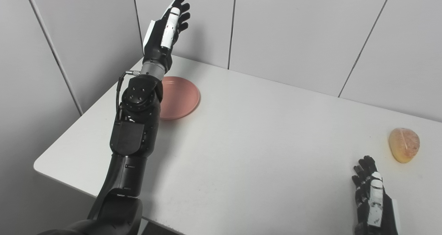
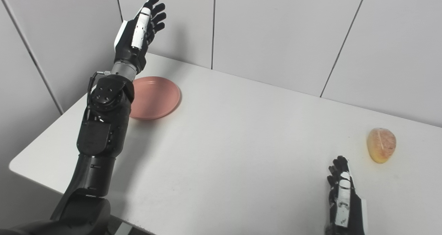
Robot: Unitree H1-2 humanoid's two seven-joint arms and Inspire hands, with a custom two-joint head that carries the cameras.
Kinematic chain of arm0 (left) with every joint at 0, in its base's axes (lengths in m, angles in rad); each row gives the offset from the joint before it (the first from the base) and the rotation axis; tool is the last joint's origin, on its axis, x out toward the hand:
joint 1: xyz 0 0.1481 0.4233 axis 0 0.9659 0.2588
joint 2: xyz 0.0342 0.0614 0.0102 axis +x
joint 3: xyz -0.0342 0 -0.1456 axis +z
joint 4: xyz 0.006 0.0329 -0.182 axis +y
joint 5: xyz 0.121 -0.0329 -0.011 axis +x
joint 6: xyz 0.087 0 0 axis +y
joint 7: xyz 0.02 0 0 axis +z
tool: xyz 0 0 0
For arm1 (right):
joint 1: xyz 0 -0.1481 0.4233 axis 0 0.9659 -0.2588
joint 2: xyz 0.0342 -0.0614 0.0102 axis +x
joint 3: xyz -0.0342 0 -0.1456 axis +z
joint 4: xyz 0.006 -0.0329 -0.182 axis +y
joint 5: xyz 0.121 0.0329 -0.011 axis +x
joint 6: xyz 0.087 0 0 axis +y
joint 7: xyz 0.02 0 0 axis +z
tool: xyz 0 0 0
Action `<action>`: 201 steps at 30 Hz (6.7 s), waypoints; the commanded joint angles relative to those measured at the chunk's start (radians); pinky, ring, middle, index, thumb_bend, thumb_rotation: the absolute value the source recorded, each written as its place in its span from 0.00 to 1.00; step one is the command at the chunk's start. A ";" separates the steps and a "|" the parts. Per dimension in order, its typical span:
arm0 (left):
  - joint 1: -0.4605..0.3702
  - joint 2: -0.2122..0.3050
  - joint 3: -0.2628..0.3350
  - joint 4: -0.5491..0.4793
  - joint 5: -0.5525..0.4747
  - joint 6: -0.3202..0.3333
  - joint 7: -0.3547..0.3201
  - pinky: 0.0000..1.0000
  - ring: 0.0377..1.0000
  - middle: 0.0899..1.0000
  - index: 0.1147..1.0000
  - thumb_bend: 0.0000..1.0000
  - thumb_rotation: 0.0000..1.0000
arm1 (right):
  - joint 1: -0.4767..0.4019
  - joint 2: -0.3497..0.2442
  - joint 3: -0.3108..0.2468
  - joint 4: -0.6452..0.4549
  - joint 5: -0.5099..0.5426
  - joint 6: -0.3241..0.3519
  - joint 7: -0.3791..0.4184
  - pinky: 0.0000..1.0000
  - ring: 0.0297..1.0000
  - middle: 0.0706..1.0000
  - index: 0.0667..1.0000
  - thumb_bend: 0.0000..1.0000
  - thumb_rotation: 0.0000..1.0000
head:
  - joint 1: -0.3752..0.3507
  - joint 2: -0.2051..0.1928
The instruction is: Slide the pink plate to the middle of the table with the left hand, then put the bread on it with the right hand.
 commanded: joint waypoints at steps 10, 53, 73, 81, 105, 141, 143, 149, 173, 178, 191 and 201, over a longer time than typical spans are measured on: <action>-0.079 0.072 0.079 0.102 -0.032 -0.050 0.045 0.90 0.90 0.90 0.88 0.38 1.00 | -0.010 -0.020 -0.008 0.005 0.018 -0.046 0.020 0.99 0.96 0.95 0.93 0.12 1.00 | 0.016 -0.004; 0.063 0.162 0.198 0.309 -0.165 -0.119 0.041 0.89 0.89 0.88 0.86 0.36 1.00 | -0.008 -0.041 -0.013 -0.020 0.043 -0.028 0.038 1.00 0.99 0.97 0.95 0.09 1.00 | 0.042 -0.009; 0.099 0.141 0.189 0.356 -0.181 -0.148 0.043 0.88 0.88 0.86 0.83 0.37 1.00 | -0.004 -0.036 -0.012 -0.039 0.029 -0.010 0.023 1.00 0.97 0.96 0.95 0.10 1.00 | 0.044 -0.002; 0.099 0.132 0.167 0.367 -0.161 -0.150 0.060 0.84 0.87 0.85 0.82 0.37 1.00 | 0.001 -0.036 -0.015 -0.047 0.040 -0.007 0.024 1.00 0.98 0.97 0.95 0.10 1.00 | 0.041 0.004; 0.098 0.116 0.111 0.469 -0.121 -0.233 0.061 0.92 0.91 0.89 0.87 0.38 1.00 | -0.003 -0.052 -0.019 -0.039 0.040 -0.028 0.034 1.00 0.97 0.96 0.95 0.12 1.00 | 0.042 0.019; 0.027 0.048 0.000 0.555 -0.124 -0.180 0.017 0.85 0.86 0.85 0.83 0.35 1.00 | 0.000 -0.034 -0.009 -0.050 0.024 -0.011 0.017 0.99 0.96 0.95 0.93 0.11 1.00 | 0.016 0.027; 0.019 0.039 -0.027 0.571 -0.118 -0.194 -0.010 0.87 0.87 0.85 0.83 0.36 1.00 | 0.001 -0.028 -0.009 -0.052 0.017 -0.005 0.009 0.98 0.95 0.94 0.93 0.11 1.00 | 0.011 0.029; -0.010 0.014 -0.072 0.610 -0.103 -0.177 -0.006 0.86 0.86 0.84 0.83 0.37 1.00 | 0.002 -0.021 -0.004 -0.048 0.023 -0.005 0.015 0.99 0.97 0.96 0.94 0.12 1.00 | -0.007 0.037; 0.008 -0.062 -0.184 0.580 -0.111 -0.137 -0.124 0.86 0.86 0.86 0.84 0.38 1.00 | 0.011 0.024 0.021 -0.065 -0.023 0.008 -0.015 0.94 0.93 0.92 0.89 0.14 0.92 | -0.130 0.088; 0.022 -0.085 -0.210 0.533 -0.112 -0.112 -0.138 0.86 0.87 0.86 0.84 0.37 1.00 | 0.012 0.034 0.028 -0.084 -0.038 0.043 -0.027 0.93 0.92 0.92 0.90 0.15 0.87 | -0.164 0.104; 0.079 -0.140 -0.291 0.364 -0.099 -0.013 -0.161 0.84 0.87 0.87 0.84 0.36 1.00 | 0.008 0.050 0.044 -0.081 -0.066 0.048 -0.037 0.92 0.91 0.91 0.89 0.19 0.88 | -0.229 0.141; 0.109 -0.188 -0.356 0.287 -0.086 0.047 -0.178 0.89 0.89 0.89 0.87 0.33 1.00 | 0.007 0.073 0.059 -0.104 -0.084 0.094 -0.052 0.93 0.92 0.91 0.89 0.20 0.87 | -0.315 0.176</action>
